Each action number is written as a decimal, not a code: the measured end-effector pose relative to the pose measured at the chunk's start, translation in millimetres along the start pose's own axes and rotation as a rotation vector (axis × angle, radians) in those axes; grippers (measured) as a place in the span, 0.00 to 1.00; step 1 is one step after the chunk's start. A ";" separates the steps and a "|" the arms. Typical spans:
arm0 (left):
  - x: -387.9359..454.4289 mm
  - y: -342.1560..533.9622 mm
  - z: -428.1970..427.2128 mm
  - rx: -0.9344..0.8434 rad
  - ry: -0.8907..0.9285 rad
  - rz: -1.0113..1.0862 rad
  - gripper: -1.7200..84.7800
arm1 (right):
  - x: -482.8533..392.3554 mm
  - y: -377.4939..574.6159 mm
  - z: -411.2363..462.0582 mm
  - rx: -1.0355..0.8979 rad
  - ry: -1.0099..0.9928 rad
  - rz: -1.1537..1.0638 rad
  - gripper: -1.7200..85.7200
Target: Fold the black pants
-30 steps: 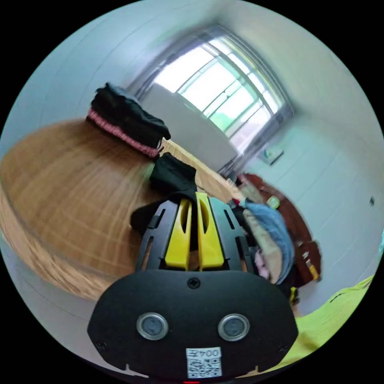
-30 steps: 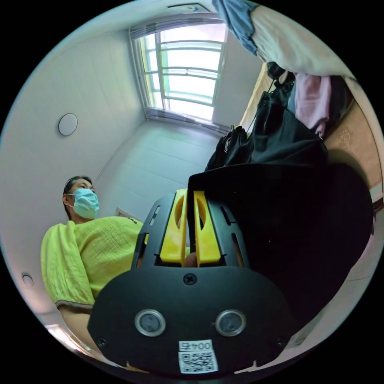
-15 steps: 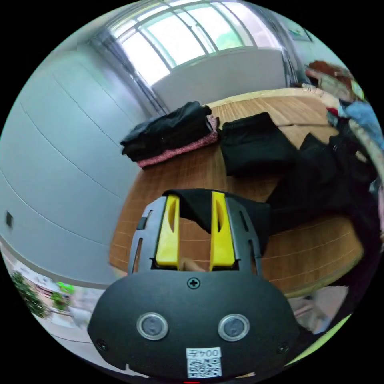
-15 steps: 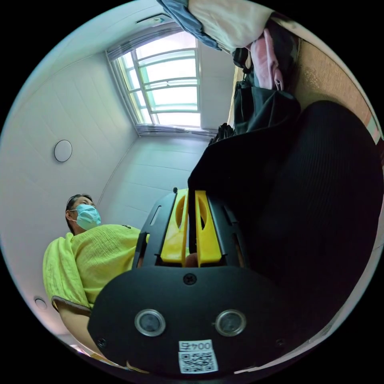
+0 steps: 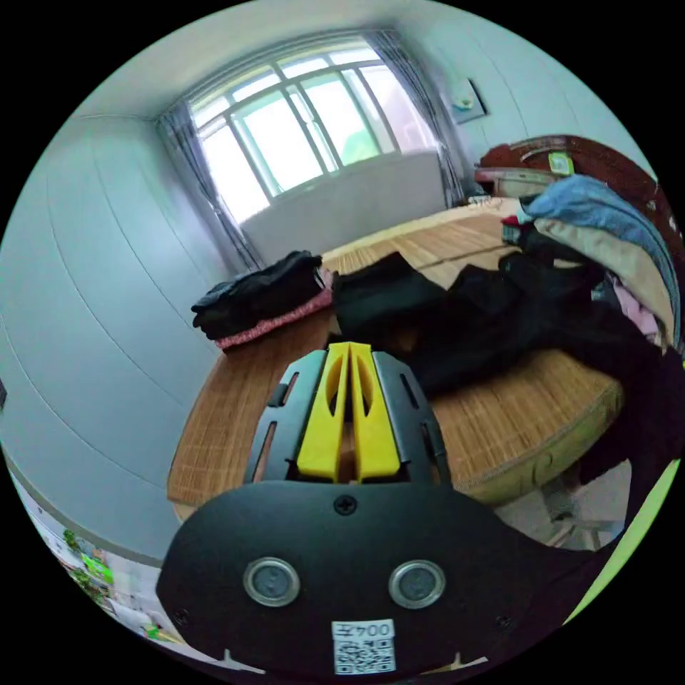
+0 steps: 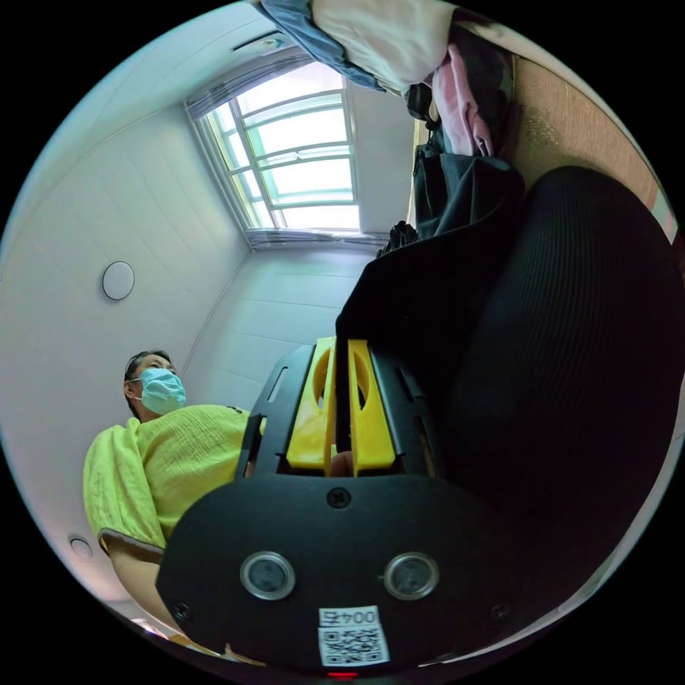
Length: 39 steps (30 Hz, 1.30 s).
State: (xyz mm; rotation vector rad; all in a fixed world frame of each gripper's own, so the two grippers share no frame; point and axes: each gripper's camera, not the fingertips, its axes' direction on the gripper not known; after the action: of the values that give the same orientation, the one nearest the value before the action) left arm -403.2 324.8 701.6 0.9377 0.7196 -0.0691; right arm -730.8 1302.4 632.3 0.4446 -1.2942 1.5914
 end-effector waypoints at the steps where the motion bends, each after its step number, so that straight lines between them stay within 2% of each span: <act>1: 34.4 26.5 9.4 -0.067 0.013 0.000 0.03 | -0.6 1.6 1.4 0.001 0.006 0.001 0.06; 3: 74.7 55.3 22.5 -0.167 0.012 -0.012 0.03 | -1.9 3.8 4.5 -0.001 0.020 0.005 0.07; 6: 116.3 66.5 29.6 -0.214 -0.011 -0.038 0.03 | -5.8 8.1 12.0 -0.008 0.052 0.004 0.07; 8: 132.5 58.0 38.7 -0.248 0.039 -0.014 0.03 | -8.2 13.3 18.8 -0.006 0.060 0.000 0.07; 10: 153.9 44.4 62.3 -0.366 0.117 0.080 0.03 | -9.7 18.0 23.9 0.000 0.059 -0.001 0.07; 14: 160.6 26.4 70.7 -0.404 0.157 0.088 0.03 | -14.8 29.3 37.6 0.012 0.069 -0.010 0.07; 16: 144.7 19.0 72.5 -0.418 0.252 0.018 0.03 | -18.1 33.3 45.6 0.014 0.083 -0.014 0.07; 20: 132.5 5.5 71.0 -0.443 0.329 -0.039 0.04 | -42.4 34.1 85.7 -0.034 0.191 -0.073 0.06; 21: 129.9 -3.1 67.9 -0.456 0.370 -0.074 0.05 | -47.4 32.3 94.4 -0.042 0.199 -0.086 0.06; 22: 133.2 -13.3 58.8 -0.435 0.512 -0.097 0.07 | -56.8 26.8 113.6 -0.056 0.210 -0.110 0.06; 24: 148.2 -31.2 29.6 -0.327 0.679 -0.147 0.12 | -69.8 14.8 144.8 -0.075 0.230 -0.153 0.06; 28: 237.8 -67.4 -41.3 -0.146 0.969 -0.094 0.21 | -76.5 -16.6 231.3 -0.144 0.348 -0.174 0.06; 32: 325.3 -91.1 -82.2 -0.073 0.930 0.089 0.25 | -66.7 -17.6 322.7 -0.282 0.457 -0.181 0.07; 36: 385.2 -108.6 -95.7 -0.040 0.722 0.243 0.25 | -68.6 -3.3 371.0 -0.378 0.464 -0.172 0.07; 39: 409.7 -114.0 -92.6 -0.075 0.630 0.283 0.25 | -79.8 6.3 387.2 -0.406 0.598 -0.186 0.08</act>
State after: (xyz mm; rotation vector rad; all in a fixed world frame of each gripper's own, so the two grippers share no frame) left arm -178.4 426.1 343.0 0.9865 1.1489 0.5203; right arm -814.1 923.1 706.9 -0.1578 -1.0315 1.1387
